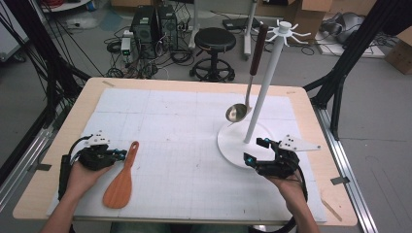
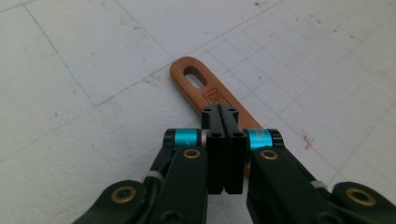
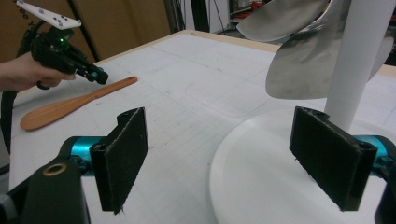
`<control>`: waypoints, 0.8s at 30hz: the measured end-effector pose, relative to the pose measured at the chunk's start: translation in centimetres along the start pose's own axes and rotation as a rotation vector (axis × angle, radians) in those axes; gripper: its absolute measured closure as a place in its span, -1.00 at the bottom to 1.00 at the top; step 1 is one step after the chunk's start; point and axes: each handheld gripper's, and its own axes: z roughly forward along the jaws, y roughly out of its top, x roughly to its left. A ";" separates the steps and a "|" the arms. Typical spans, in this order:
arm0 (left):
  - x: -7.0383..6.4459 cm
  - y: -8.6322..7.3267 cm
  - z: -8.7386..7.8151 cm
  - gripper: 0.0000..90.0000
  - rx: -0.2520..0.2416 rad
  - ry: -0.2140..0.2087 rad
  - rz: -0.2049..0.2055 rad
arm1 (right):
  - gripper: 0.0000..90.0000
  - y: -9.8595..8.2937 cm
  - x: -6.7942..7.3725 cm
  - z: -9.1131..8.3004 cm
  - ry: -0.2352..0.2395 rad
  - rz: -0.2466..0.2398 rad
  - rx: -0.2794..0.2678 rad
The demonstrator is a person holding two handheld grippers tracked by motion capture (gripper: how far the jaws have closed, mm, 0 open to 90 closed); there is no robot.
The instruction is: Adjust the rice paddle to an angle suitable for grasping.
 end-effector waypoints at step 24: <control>-0.7 0.3 1.5 0.99 0.025 -0.045 0.000 | -0.58 -0.4 0.2 0.7 -0.002 -0.006 0.021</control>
